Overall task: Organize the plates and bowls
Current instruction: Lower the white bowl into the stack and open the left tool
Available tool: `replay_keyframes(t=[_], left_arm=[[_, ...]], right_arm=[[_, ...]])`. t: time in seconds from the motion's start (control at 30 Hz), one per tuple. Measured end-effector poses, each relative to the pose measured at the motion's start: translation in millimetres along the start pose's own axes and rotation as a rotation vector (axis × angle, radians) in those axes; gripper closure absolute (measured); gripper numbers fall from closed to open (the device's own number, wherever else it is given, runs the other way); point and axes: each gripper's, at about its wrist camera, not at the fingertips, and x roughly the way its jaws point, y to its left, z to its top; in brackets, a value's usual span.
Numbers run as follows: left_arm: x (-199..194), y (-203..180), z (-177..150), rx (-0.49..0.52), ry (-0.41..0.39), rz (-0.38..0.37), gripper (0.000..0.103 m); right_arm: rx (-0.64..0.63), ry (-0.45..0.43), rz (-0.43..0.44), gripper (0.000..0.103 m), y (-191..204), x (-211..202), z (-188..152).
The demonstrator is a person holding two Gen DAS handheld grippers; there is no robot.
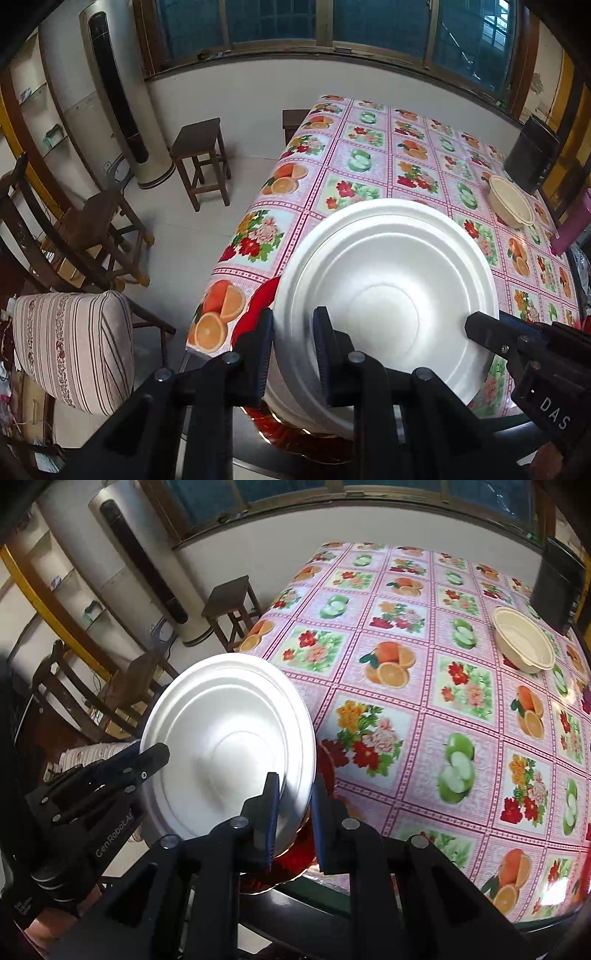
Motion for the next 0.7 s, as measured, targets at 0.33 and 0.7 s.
replay_keyframes(t=[0.33, 0.7], left_arm=[[17.6, 9.6, -11.8, -0.009, 0.040, 0.000, 0.078], [31.3, 15.3, -18.3, -0.003, 0.076, 0.000, 0.078]], right_arm=[[-0.031, 0.029, -0.038, 0.085, 15.5, 17.3, -7.3], [-0.086, 0.033, -0.110, 0.083, 29.2, 29.8, -12.8]])
